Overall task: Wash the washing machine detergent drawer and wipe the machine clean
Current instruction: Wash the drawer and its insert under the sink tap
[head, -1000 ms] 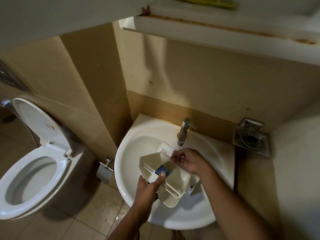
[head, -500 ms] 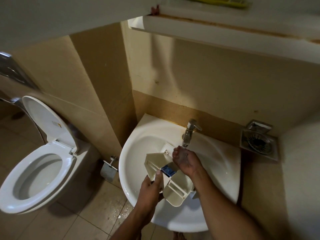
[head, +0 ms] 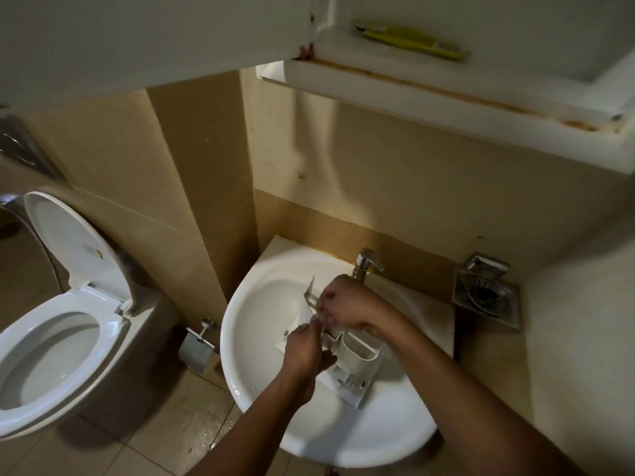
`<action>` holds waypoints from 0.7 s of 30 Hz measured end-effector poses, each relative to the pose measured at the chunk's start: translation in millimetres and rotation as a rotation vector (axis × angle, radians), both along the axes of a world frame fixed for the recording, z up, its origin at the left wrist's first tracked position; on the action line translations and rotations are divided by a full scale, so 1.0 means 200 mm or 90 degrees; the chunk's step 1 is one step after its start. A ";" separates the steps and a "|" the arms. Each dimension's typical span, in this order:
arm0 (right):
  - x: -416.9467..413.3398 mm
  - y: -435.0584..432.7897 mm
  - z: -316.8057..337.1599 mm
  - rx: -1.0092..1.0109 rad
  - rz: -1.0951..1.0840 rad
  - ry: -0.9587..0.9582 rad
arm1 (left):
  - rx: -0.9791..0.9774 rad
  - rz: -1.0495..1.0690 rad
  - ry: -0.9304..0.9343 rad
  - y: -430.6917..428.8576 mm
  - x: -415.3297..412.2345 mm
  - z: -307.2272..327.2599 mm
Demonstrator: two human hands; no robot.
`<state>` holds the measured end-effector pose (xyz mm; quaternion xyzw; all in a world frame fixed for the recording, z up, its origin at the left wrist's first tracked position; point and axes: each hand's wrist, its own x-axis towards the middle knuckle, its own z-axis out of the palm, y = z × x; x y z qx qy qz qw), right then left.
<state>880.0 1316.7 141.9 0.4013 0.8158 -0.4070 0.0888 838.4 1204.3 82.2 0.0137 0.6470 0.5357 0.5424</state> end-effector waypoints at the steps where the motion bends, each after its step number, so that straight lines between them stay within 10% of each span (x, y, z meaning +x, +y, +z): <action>1: -0.02 -0.01 -0.02 0.092 0.057 -0.071 | -0.017 -0.003 0.010 0.02 -0.01 0.00; 4: -0.02 0.00 -0.07 0.142 0.070 -0.091 | -0.080 -0.033 0.062 0.05 -0.05 0.03; 8: 0.09 0.17 -0.21 -0.023 -0.265 0.124 | -0.087 -0.061 0.136 0.06 -0.12 0.04; 15: 0.20 0.30 -0.41 -0.641 -0.681 0.287 | -0.079 -0.098 0.156 -0.08 -0.12 -0.01; 21: 0.13 0.20 -0.62 -0.826 -0.794 0.397 | -0.049 -0.110 0.110 -0.23 -0.16 -0.09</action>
